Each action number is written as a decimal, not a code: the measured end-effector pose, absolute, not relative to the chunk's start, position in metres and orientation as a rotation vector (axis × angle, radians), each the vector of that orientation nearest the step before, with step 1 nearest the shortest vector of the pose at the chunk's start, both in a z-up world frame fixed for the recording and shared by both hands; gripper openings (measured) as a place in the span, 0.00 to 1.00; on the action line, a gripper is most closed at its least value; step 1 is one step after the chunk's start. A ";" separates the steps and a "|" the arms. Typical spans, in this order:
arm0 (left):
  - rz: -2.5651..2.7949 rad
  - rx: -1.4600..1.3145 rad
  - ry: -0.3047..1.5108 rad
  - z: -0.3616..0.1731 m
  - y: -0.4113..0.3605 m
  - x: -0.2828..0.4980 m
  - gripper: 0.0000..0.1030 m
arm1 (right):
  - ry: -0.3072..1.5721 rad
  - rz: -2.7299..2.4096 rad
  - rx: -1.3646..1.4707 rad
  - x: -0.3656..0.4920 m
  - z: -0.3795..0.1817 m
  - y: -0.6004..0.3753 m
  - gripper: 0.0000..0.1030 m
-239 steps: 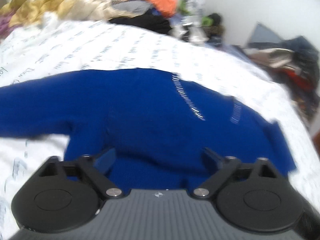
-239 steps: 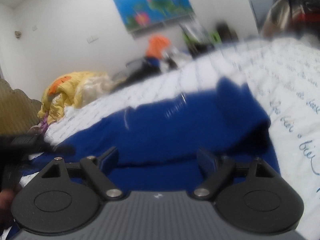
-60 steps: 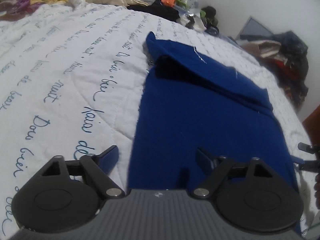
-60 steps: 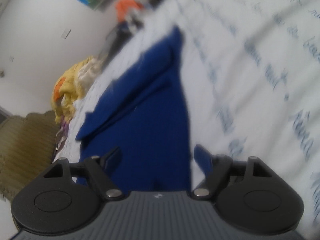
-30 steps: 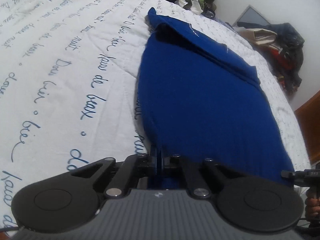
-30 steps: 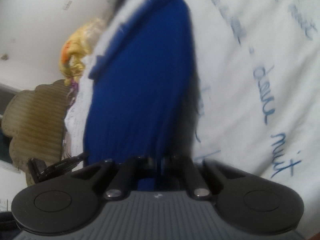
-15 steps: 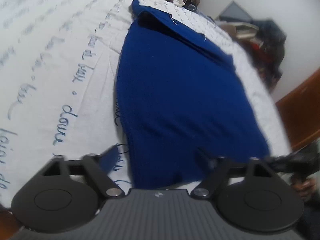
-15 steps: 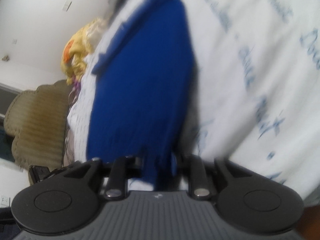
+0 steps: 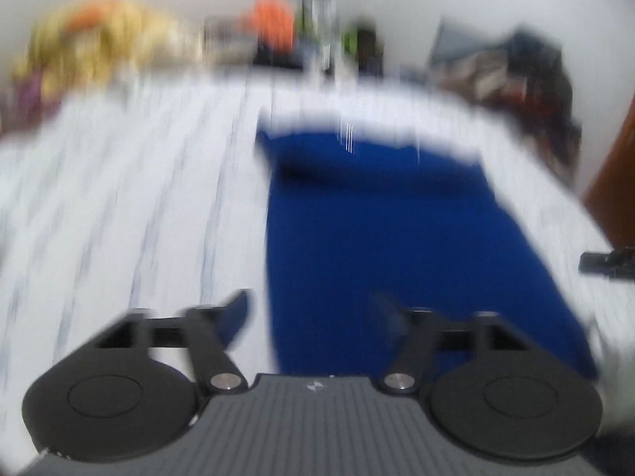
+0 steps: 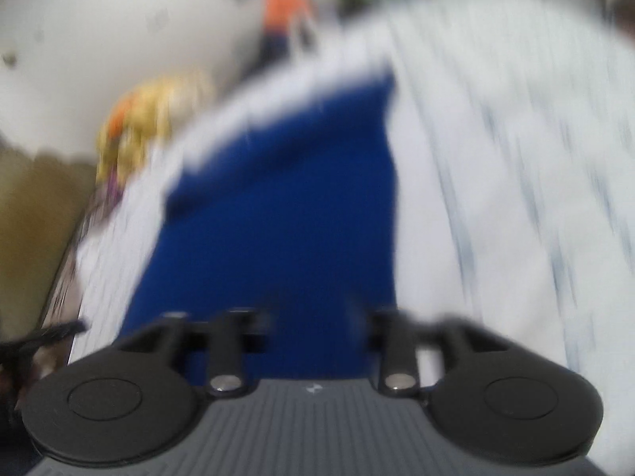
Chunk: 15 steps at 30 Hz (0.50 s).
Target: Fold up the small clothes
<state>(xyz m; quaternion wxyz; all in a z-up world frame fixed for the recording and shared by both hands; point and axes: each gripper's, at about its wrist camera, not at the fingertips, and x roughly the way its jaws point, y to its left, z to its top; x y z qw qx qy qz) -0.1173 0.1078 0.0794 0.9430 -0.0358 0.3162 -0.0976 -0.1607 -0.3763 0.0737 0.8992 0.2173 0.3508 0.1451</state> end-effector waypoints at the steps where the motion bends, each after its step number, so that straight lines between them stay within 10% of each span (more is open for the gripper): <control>1: -0.182 -0.051 0.581 0.079 0.091 -0.101 0.86 | 0.664 0.272 0.431 -0.141 0.077 -0.366 0.75; 9: -0.098 0.109 0.676 -0.007 -0.030 0.006 0.79 | 0.706 0.128 0.097 -0.011 0.026 -0.252 0.79; 11: -0.077 0.149 0.625 -0.027 -0.027 -0.004 1.00 | 0.646 0.066 -0.037 -0.023 0.011 -0.239 1.00; 15: -0.105 0.036 0.690 -0.033 -0.005 0.004 1.00 | 0.628 0.034 0.062 -0.041 0.009 -0.253 1.00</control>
